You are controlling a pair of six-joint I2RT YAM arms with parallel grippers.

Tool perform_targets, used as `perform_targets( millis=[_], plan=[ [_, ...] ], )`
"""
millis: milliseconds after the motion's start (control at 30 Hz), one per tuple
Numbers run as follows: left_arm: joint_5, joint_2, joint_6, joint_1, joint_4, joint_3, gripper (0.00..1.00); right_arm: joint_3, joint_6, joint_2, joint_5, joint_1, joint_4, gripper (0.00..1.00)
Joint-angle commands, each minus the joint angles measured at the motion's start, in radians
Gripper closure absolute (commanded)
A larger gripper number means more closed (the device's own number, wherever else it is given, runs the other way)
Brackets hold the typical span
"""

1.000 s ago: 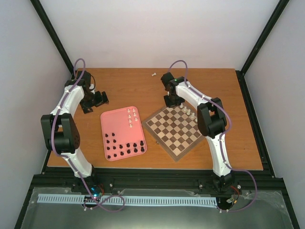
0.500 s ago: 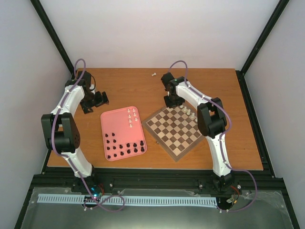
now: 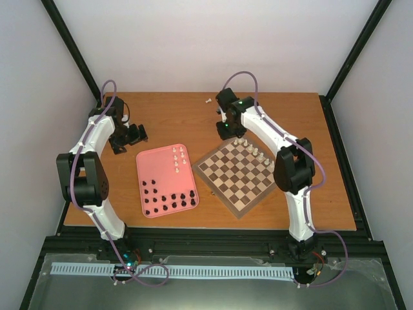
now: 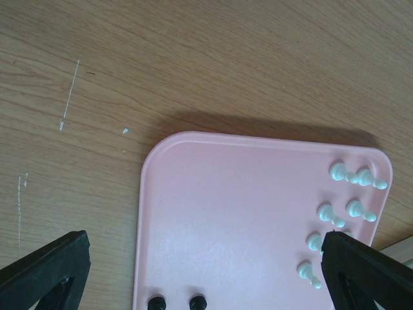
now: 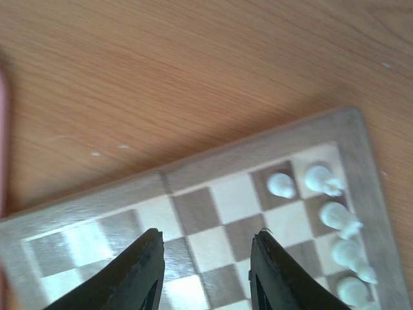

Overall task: Set up the chess pieces on the board
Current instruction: Place the chess piece on the chessboard.

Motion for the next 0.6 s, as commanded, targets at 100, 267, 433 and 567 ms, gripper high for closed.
perform_targets(
  millis=[100,267,433,567],
  plan=[
    [0.008,0.019,-0.004,-0.002,0.009,0.049,0.00,0.157,-0.011,0.075,-0.097,0.134,-0.053,0.62],
    [0.005,0.008,-0.007,-0.003,0.011,0.043,0.00,0.254,-0.020,0.167,-0.156,0.239,-0.047,0.62],
    [0.008,-0.007,-0.011,-0.003,0.018,0.019,0.00,0.315,-0.076,0.233,-0.228,0.299,-0.032,0.63],
    [0.006,-0.026,-0.010,-0.003,0.021,-0.001,0.00,0.319,-0.097,0.255,-0.263,0.333,-0.019,0.63]
  ],
)
